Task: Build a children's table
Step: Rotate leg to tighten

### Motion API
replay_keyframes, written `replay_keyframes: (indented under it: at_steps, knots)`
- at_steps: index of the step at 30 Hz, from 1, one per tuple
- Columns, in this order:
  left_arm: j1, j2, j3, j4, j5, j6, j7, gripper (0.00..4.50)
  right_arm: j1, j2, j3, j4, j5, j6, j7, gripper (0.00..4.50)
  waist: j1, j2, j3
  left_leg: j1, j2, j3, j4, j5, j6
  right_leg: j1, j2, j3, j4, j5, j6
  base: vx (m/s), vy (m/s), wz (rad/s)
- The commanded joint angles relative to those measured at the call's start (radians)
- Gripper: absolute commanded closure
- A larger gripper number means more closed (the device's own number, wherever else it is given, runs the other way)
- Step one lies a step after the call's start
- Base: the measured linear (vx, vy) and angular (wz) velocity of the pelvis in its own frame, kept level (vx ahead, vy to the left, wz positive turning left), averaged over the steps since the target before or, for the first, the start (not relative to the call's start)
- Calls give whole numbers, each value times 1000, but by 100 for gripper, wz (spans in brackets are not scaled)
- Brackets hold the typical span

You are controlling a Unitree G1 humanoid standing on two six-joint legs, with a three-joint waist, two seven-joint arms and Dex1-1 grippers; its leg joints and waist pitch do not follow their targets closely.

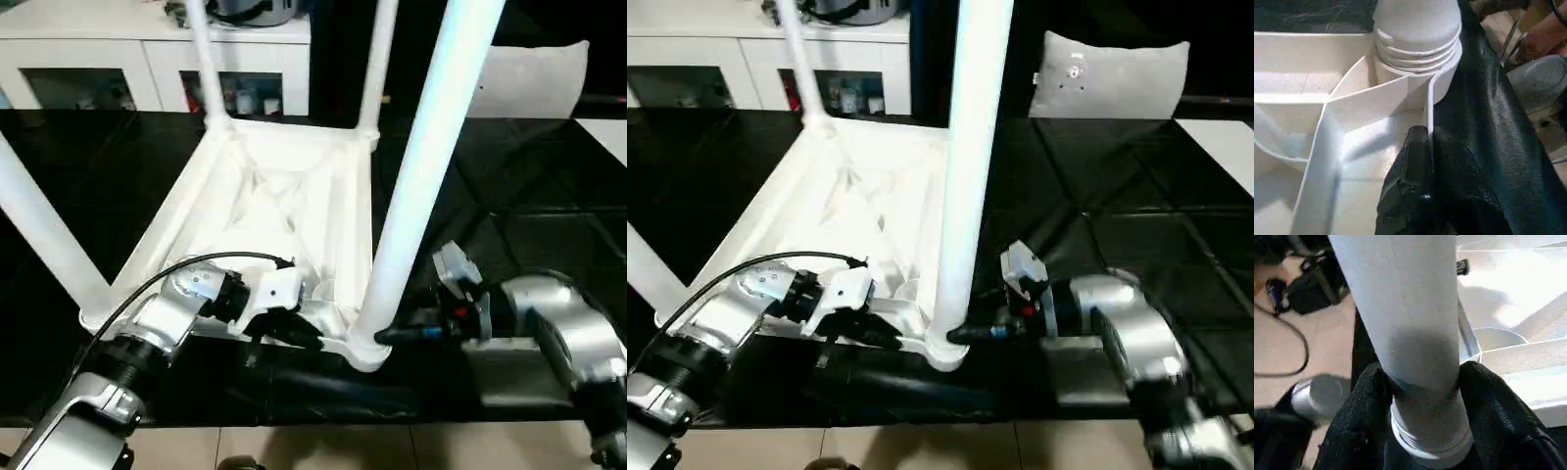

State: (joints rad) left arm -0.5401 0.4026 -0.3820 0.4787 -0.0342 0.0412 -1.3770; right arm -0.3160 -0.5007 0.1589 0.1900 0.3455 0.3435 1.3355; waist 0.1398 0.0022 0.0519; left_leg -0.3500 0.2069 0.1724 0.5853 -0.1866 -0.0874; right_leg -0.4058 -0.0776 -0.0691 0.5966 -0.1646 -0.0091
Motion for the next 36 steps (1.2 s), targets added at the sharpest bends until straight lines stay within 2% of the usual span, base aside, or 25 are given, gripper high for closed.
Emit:
replay_keyframes:
  at_steps: [1, 2, 4, 5, 6, 7, 8, 10, 11, 12, 13, 14, 15, 16, 17, 19, 21, 22, 23, 25, 26, 28, 31, 33, 36]
  knots:
    - [-3, -63, 4, -36, 7, 71, 108, 450, -4, 70, 23, -39, 3, 37, -115, 262, -10, -5, -58, 3, 22, 0, -72, -238, 26, 47, -58, 39, -77, -374, -173, 0, 0, 0]
    - [-4, -82, 12, -46, 8, 101, 147, 450, -6, 99, 19, -37, -16, 40, -175, 262, -18, -9, -54, 6, 16, -3, -73, -280, 5, 45, -62, 32, -91, -503, -129, -54, -1, -5]
    - [-8, -112, 17, -57, 18, 142, 205, 450, -12, 150, 11, -23, -41, 38, -267, 262, -28, -8, -53, 9, 11, -6, -72, -301, -3, 43, -64, 28, -104, -582, -93, -54, 1, -5]
    - [-9, -125, 16, -61, 27, 157, 230, 450, -15, 174, 6, -14, -51, 36, -305, 262, -45, -8, -52, 7, 8, -10, -72, -314, -5, 42, -64, 22, -113, -633, -62, 0, 0, 0]
    - [-13, -154, 19, -68, 33, 193, 271, 450, -30, 222, -13, 13, -73, 40, -398, 262, -50, -6, -52, 6, 8, -12, -72, -318, -4, 42, -64, 20, -115, -636, -58, 0, 0, 0]
    - [-16, -169, 21, -69, 36, 206, 293, 450, -36, 242, -19, 23, -80, 42, -436, 262, -59, -8, -51, 2, 7, -12, -72, -322, -5, 41, -62, 20, -117, -637, -56, 0, 0, 0]
    - [-20, -187, 24, -71, 41, 223, 320, 450, -44, 267, -27, 36, -89, 45, -481, 262, -71, -6, -50, 0, 6, -15, -73, -337, -9, 42, -60, 12, -120, -649, -49, 0, 0, 0]
    - [-37, -258, 32, -66, 69, 279, 438, 450, -80, 349, -57, 89, -132, 54, -665, 262, -89, 1, -51, 4, 5, -19, -72, -357, -9, 40, -60, 6, -124, -646, -52, 0, 0, 0]
    - [-37, -258, 32, -66, 69, 279, 438, 450, -80, 349, -57, 89, -132, 54, -665, 262, -98, 1, -52, 1, 4, -22, -73, -364, -9, 45, -58, -1, -127, -637, -48, 0, 0, 0]
    - [-46, -291, 39, -55, 87, 291, 500, 450, -99, 385, -74, 114, -148, 57, -746, 262, -102, 7, -56, 2, 4, -23, -73, -358, 4, 49, -61, 1, -128, -596, -57, 0, 0, 0]
    - [-55, -332, 56, -44, 97, 303, 575, 450, -121, 417, -92, 141, -168, 58, -829, 262, -108, 11, -55, -4, 7, -23, -76, -359, 7, 50, -59, 1, -124, -568, -67, 0, 0, 0]
    - [-66, -374, 75, -31, 104, 304, 652, 450, -140, 444, -111, 167, -179, 45, -891, 262, -117, 12, -51, -2, 7, -22, -76, -387, 5, 46, -55, -9, -129, -564, -73, 0, 0, 0]
    - [-68, -377, 76, -30, 106, 302, 659, 450, -140, 446, -116, 167, -176, 38, -891, 262, -118, 9, -53, 1, 5, -22, -72, -397, 4, 47, -57, -15, -133, -573, -68, 0, 0, 0]
    - [-71, -383, 77, -29, 116, 293, 678, 450, -139, 455, -134, 167, -167, 14, -889, 207, -113, 6, -61, 9, 0, -18, -67, -374, 16, 47, -63, -13, -134, -548, -73, 0, 0, 0]
    - [-69, -380, 76, -32, 119, 291, 675, 450, -136, 459, -153, 162, -159, 0, -891, 193, -109, 9, -62, -2, 6, -16, -74, -329, 39, 52, -63, -3, -121, -457, -102, 0, 0, 0]
    - [-68, -378, 76, -35, 120, 290, 673, 450, -134, 462, -165, 159, -156, -8, -897, 185, -106, 9, -64, -5, 9, -14, -75, -303, 45, 53, -62, 2, -113, -404, -124, 0, 0, 0]
    - [-54, -330, 60, -45, 140, 260, 630, 450, -118, 426, -180, 144, -156, -56, -872, 157, -94, 13, -66, 2, 12, -7, -72, -277, 50, 49, -63, 8, -107, -358, -152, 0, 0, 0]
    - [-53, -325, 59, -45, 141, 258, 625, 450, -116, 422, -181, 141, -155, -59, -866, 157, -92, 12, -68, 1, 12, -7, -72, -267, 51, 50, -63, 9, -104, -339, -159, 0, 0, 0]
    - [-47, -313, 59, -47, 145, 254, 614, 450, -110, 412, -185, 137, -154, -72, -851, 149, -86, 12, -72, -4, 12, -6, -70, -230, 57, 56, -64, 11, -96, -286, -174, 0, 0, 0]
    - [-38, -287, 64, -47, 141, 236, 589, 450, -93, 370, -188, 120, -147, -89, -795, 138, -76, 14, -74, -5, 11, -1, -66, -182, 69, 58, -65, 15, -86, -215, -195, 27, -15, 1]
    - [-34, -268, 68, -48, 137, 236, 574, 450, -82, 342, -193, 108, -136, -94, -754, 122, -67, 13, -78, -10, 11, 0, -61, -128, 83, 63, -62, 16, -71, -128, -217, 0, 0, 0]
    - [-29, -237, 65, -47, 132, 219, 542, 450, -69, 299, -201, 89, -116, -97, -682, 106, -61, 13, -80, -15, 11, 0, -58, -90, 104, 66, -62, 15, -64, -81, -230, 0, 0, 0]
    - [-27, -211, 61, -45, 127, 212, 507, 450, -57, 253, -195, 75, -106, -101, -612, 79, -52, 15, -77, -12, 14, 2, -58, -108, 110, 64, -63, 15, -69, -117, -227, 0, 0, 0]
    - [-25, -160, 43, -37, 115, 158, 415, 450, -42, 166, -175, 63, -90, -111, -475, 62, -47, 16, -71, -8, 15, 2, -62, -163, 94, 62, -63, 13, -80, -215, -202, 0, 0, 0]
    - [-20, -118, 22, -34, 105, 110, 323, 450, -32, 102, -147, 59, -89, -146, -371, 49, -46, 16, -69, -4, 17, -1, -66, -206, 75, 59, -64, 11, -88, -292, -180, 0, 0, 0]
